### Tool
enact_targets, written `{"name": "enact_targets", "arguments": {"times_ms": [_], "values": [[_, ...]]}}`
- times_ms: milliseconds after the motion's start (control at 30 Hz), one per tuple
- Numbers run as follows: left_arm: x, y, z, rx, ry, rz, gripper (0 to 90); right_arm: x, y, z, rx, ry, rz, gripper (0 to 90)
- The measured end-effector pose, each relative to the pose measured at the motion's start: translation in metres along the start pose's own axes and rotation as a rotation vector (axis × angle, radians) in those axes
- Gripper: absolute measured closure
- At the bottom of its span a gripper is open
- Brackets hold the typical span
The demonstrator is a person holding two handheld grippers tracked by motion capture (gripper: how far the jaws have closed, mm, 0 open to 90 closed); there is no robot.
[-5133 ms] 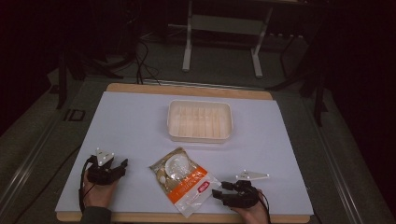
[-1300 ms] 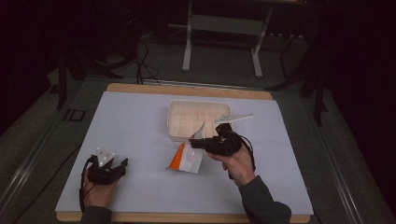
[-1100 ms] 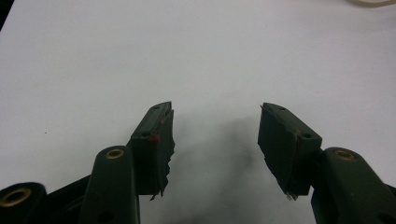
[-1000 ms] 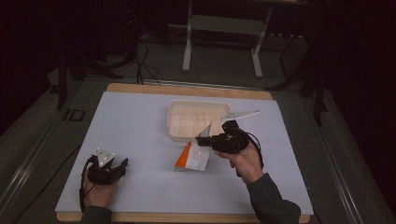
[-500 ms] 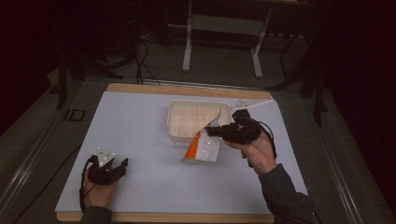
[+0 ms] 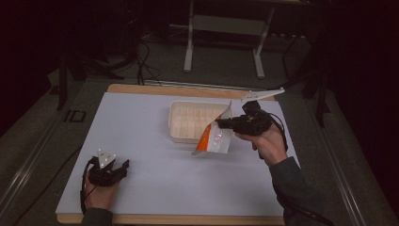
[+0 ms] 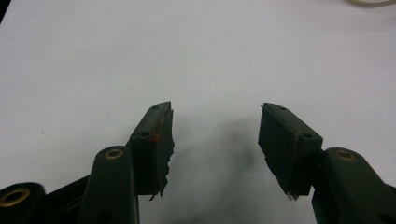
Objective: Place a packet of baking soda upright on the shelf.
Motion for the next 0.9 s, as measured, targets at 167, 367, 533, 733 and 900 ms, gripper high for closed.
{"name": "enact_targets", "arguments": {"times_ms": [167,367,533,733,900], "values": [[0.0,0.0,0.0,0.001,0.0,0.001,44.5,0.004,-0.003,-0.007,-0.017,-0.009,0.018,90.0],[0.0,0.0,0.0,0.001,0.0,0.001,44.5,0.008,-0.006,-0.016,-0.032,-0.027,0.046,90.0],[0.0,0.0,0.0,0.001,0.001,0.002,44.5,0.011,-0.008,-0.026,-0.046,-0.029,0.061,90.0],[0.0,0.0,-0.001,0.0,0.003,0.003,44.5,0.014,-0.011,-0.042,-0.078,-0.016,0.077,90.0],[0.0,0.0,0.0,-0.001,0.002,0.003,44.4,0.017,-0.014,-0.055,-0.102,0.016,0.079,90.0]]}}
Point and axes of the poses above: each handheld gripper's, and its own axes: y roughly forward along the jaws, x roughly out of its top, z roughly to its left, the point moved 9 cm from there along y, roughly forward along the jaws, and after that the axes turned 9 degrees about x, right-handed, at the moved point
